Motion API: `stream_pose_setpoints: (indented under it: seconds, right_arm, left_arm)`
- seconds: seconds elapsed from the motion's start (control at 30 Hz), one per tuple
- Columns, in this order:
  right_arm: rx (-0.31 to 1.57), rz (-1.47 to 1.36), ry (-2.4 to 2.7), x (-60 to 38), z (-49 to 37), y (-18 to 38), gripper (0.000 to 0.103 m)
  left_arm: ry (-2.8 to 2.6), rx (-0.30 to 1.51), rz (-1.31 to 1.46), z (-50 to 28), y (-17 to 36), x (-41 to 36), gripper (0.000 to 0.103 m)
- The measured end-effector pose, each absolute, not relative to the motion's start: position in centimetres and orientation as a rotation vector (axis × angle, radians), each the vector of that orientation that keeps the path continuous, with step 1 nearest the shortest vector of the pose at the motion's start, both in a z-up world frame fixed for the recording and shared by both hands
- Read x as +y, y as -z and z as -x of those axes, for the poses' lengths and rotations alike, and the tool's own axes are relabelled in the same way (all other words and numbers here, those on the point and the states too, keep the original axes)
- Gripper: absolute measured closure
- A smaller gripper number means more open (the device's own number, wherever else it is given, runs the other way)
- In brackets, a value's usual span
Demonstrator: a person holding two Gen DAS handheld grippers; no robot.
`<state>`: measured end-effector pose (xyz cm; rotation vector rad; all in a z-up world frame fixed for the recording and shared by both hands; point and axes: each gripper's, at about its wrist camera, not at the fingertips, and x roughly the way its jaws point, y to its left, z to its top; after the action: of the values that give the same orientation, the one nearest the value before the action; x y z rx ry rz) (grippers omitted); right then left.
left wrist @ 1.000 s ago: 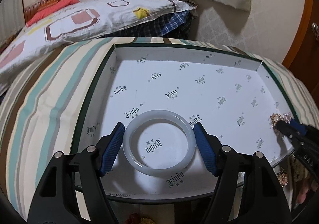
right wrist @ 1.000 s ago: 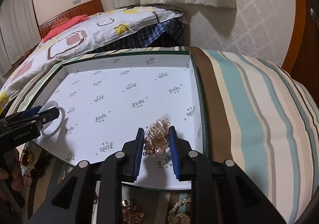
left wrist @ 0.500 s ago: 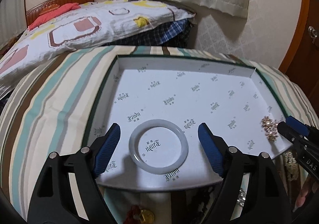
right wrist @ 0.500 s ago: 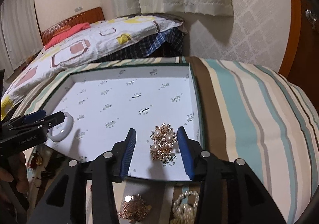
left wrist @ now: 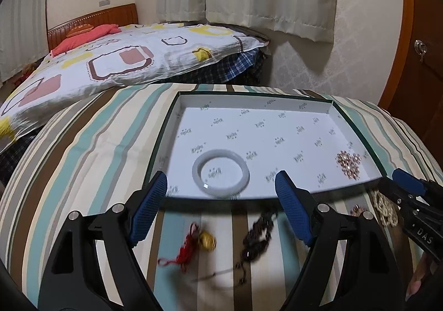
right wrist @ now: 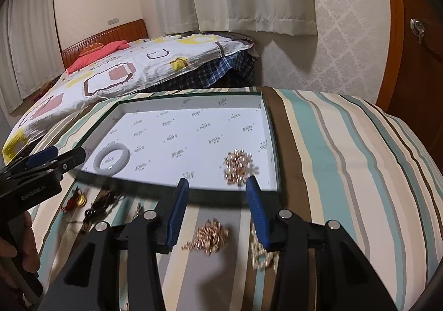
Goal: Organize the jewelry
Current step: 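Move the right tool to the pearl ring and grasp it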
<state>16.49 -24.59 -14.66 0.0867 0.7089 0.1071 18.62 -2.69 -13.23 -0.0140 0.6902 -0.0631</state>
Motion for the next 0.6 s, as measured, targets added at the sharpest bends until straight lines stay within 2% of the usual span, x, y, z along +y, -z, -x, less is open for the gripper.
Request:
stream_pose_setpoints:
  seconds: [0.6]
  right_arm:
    - [0.698,-0.07,-0.107,-23.6,-9.8,15.5,0.06]
  left_arm:
    - [0.03,0.69,-0.008,-10.6,14.4,-1.3,0.025]
